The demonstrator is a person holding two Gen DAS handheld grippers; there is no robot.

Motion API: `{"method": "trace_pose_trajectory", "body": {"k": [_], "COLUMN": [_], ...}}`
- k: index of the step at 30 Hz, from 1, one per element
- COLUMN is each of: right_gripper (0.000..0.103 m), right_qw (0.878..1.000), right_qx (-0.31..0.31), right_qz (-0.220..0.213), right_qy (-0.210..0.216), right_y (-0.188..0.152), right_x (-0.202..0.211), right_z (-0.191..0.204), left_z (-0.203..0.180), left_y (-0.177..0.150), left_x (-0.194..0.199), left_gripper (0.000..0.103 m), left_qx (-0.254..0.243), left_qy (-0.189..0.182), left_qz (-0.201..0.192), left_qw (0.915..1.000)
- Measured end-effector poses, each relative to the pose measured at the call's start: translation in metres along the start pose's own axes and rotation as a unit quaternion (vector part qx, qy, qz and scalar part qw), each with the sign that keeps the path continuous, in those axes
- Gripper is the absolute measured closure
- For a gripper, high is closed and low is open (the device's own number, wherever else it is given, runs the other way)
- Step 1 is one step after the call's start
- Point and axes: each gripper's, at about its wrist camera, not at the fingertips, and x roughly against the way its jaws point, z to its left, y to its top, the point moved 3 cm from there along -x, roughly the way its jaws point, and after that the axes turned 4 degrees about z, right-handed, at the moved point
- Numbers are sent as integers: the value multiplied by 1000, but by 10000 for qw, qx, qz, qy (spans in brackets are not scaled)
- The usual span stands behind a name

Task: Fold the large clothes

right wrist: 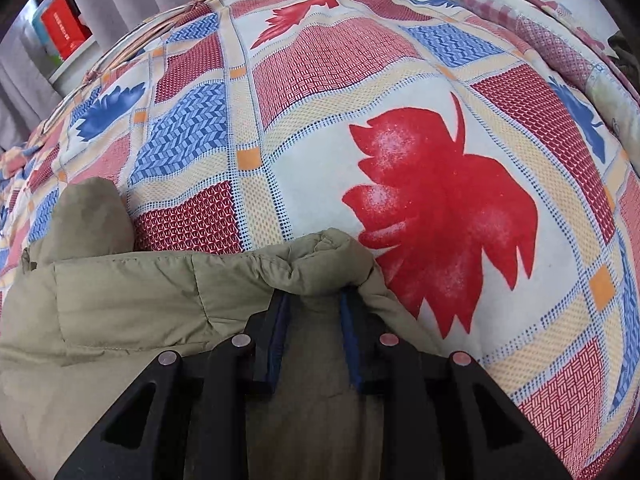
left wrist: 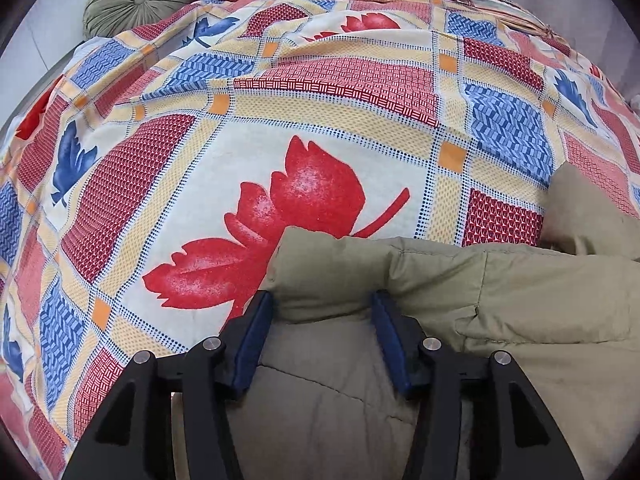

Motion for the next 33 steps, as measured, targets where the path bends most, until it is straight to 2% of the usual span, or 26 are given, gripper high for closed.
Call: {"method": "trace_pose_trajectory", "body": {"k": [4,5,6,9,13,16,17,18,19,20,26,28,33], "right_gripper": [72,69,63,55,55,49,47,47,47,47,46,46,44], "right_qw": [9998,9998,9998,9991,9991,9978,9973,9964,9957,9954,9897,9873,9818], "right_qx": [56,13,-70,-392,-163,-76,-85,-96,-103,-126,-591,-726,-997], "right_qz": [73,116,113,24,-109,-92,-55,-13,31,64,500,639,857], "right_qy": [-154,-155,-120,178,388,651,728,845,921,943,1208,1257,1374], "right_y": [-1,-1,-2,-6,-20,-40,-49,-60,-70,-80,-150,-170,-201], "right_x": [9,15,21,49,84,109,116,123,129,134,151,153,154], "right_z": [2,2,2,1,14,21,23,24,25,24,5,-1,-10], "left_z": [4,6,9,16,25,28,32,35,40,46,57,60,67], "left_y": [-1,0,-2,-11,-33,-60,-69,-77,-86,-96,-144,-156,-176], "left_x": [20,28,38,69,103,124,129,133,139,146,166,167,159], "left_gripper": [48,48,48,48,48,47,44,20,9,2,1,1,1], "left_qx": [-118,-327,-362,-506,-737,-807,-817,-817,-794,-747,-871,-796,-497], "left_qy": [181,47,-24,-225,-459,-589,-626,-670,-697,-684,-827,-778,-1029], "left_qz": [25,-250,-278,-380,-280,-143,-65,4,26,-40,17,118,459], "left_qw": [9998,9991,9990,9977,9958,9949,9947,9944,9944,9948,9928,9937,9924]}}
